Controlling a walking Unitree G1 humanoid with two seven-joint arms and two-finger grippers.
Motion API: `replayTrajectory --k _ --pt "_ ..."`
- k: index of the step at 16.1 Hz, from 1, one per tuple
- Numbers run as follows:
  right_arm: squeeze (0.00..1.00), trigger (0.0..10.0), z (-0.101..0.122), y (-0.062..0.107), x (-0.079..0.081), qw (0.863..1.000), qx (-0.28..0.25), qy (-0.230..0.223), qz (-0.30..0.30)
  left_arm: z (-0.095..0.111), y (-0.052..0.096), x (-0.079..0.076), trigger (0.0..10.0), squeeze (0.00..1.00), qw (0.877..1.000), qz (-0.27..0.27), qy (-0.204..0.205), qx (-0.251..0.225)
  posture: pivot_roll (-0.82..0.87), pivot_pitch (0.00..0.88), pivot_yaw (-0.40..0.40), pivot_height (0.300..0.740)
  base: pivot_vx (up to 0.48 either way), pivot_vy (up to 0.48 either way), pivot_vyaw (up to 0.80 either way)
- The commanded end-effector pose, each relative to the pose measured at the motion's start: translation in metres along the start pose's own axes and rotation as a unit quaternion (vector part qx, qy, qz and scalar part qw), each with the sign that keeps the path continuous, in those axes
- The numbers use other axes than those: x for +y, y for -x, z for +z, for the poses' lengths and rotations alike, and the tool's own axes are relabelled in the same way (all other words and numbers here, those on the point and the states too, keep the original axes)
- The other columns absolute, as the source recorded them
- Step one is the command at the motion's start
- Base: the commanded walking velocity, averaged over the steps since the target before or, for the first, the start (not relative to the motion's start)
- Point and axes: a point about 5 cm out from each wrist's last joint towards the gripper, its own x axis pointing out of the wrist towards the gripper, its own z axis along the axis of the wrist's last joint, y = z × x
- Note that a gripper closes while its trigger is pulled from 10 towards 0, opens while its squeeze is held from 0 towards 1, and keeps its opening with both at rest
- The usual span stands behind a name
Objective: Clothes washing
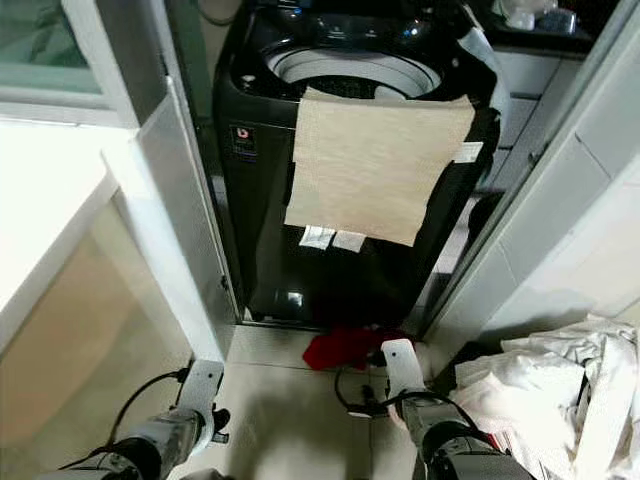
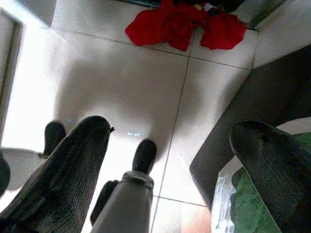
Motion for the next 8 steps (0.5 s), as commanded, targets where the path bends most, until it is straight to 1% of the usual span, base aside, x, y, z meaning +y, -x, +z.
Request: replayTrajectory --k 1,2,3,4,6,8 --pt "0.0 10.0 0.008 0.0 0.002 1.0 -0.02 -0.015 -0.007 0.003 0.001 0.005 10.0 0.0 1.0 0.0 -0.023 0.002 0.0 0.0 -0.019 0.74 0.0 0.0 0.0" --pt "0.0 10.0 0.008 -0.001 0.004 1.0 -0.021 -0.011 -0.008 0.003 0.001 0.007 10.0 0.0 1.0 0.005 -0.021 0.001 0.0 0.0 -0.022 0.74 0.0 0.0 0.0" --pt "0.0 10.0 0.01 -0.001 0.007 1.0 -0.019 0.004 -0.005 0.003 0.001 0.01 10.0 0.0 1.0 0.008 -0.01 -0.005 -0.01 0.0 -0.019 0.74 0.0 0.0 0.0" --pt "0.0 10.0 0.011 -0.002 0.009 1.0 -0.02 0.009 -0.004 0.004 0.001 0.012 10.0 0.0 1.0 0.006 -0.012 -0.007 -0.02 0.0 -0.016 0.74 0.0 0.0 0.0" --pt "0.0 10.0 0.012 -0.002 0.01 1.0 -0.019 0.003 -0.014 0.005 0.002 0.014 10.0 0.0 1.0 0.003 -0.013 -0.006 -0.02 0.0 -0.012 0.74 0.0 0.0 0.0" --pt "0.0 10.0 0.014 -0.002 0.012 1.0 -0.021 0.005 -0.013 0.005 0.002 0.016 10.0 0.0 1.0 0.005 0.001 -0.004 -0.01 0.0 -0.022 0.74 0.0 0.0 0.0"
